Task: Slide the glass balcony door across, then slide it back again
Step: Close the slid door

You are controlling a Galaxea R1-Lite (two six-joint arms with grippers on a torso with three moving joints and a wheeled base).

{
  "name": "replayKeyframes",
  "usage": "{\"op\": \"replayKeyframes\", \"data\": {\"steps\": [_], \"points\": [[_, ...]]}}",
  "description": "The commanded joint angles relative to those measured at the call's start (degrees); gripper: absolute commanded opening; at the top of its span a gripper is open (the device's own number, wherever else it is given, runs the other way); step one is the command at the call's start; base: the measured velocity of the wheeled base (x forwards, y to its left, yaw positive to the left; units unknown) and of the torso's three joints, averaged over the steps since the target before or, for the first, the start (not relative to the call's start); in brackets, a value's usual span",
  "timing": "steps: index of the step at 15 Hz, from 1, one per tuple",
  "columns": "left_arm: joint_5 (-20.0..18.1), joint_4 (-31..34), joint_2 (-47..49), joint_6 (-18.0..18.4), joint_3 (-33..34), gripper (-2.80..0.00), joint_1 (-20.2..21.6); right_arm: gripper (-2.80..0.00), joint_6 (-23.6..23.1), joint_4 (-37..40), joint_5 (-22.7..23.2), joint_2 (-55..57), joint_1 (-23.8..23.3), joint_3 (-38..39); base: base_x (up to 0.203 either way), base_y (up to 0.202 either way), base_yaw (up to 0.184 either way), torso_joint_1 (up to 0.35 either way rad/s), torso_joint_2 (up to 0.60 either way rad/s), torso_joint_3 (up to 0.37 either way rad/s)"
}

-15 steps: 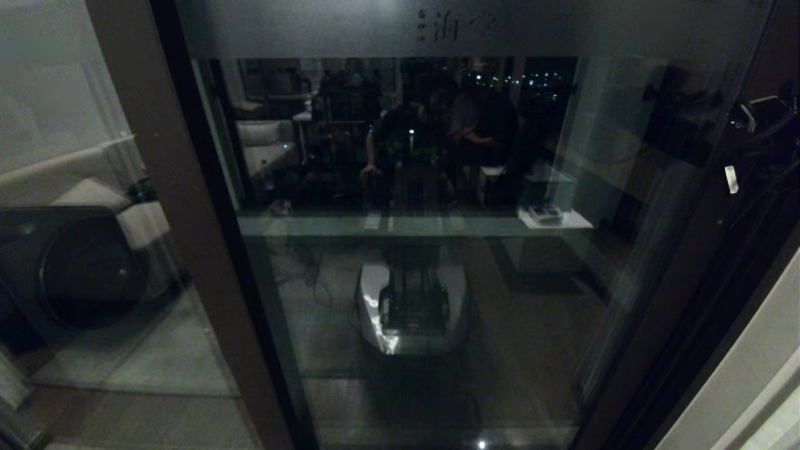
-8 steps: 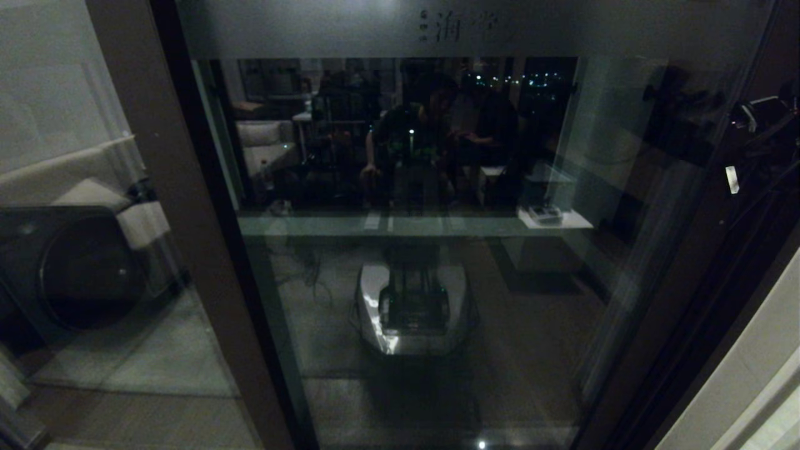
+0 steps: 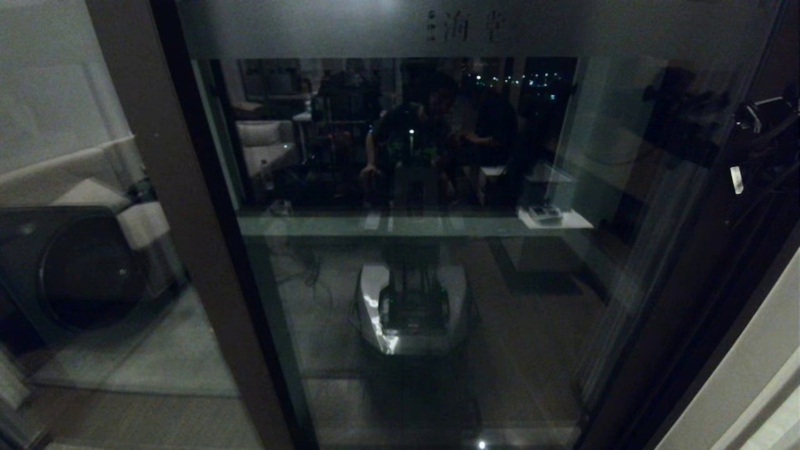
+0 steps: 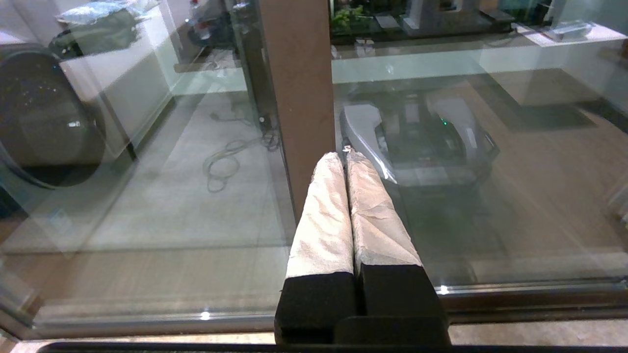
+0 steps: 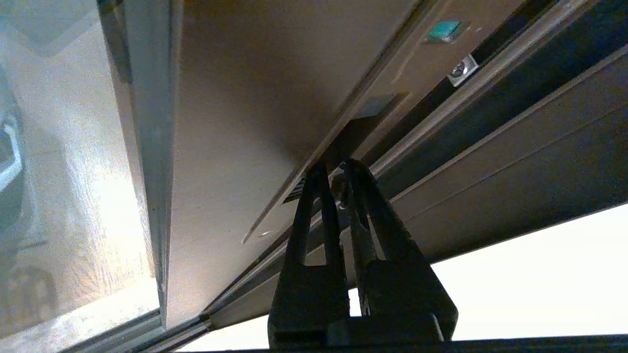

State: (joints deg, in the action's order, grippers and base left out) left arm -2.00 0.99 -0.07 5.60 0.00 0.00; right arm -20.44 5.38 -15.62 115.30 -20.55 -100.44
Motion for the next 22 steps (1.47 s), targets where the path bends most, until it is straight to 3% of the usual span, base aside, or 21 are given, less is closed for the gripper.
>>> {"op": "replayKeyframes", "data": {"steps": [1,22], "points": [[-0.02,-0.02,-0.01,0.03,0.09,-2.80,0.00,-2.80,-0.12,0.16,-0.03,0.37,-0.22,-0.02,0.000,0.000,0.000,0.000,0.00,0.000],[-0.02,-0.02,-0.01,0.03,0.09,-2.80,0.00,-2.80,-0.11,-1.60,-0.12,2.30,-2.55,-1.69,0.000,0.000,0.000,0.000,0.00,0.000]]}}
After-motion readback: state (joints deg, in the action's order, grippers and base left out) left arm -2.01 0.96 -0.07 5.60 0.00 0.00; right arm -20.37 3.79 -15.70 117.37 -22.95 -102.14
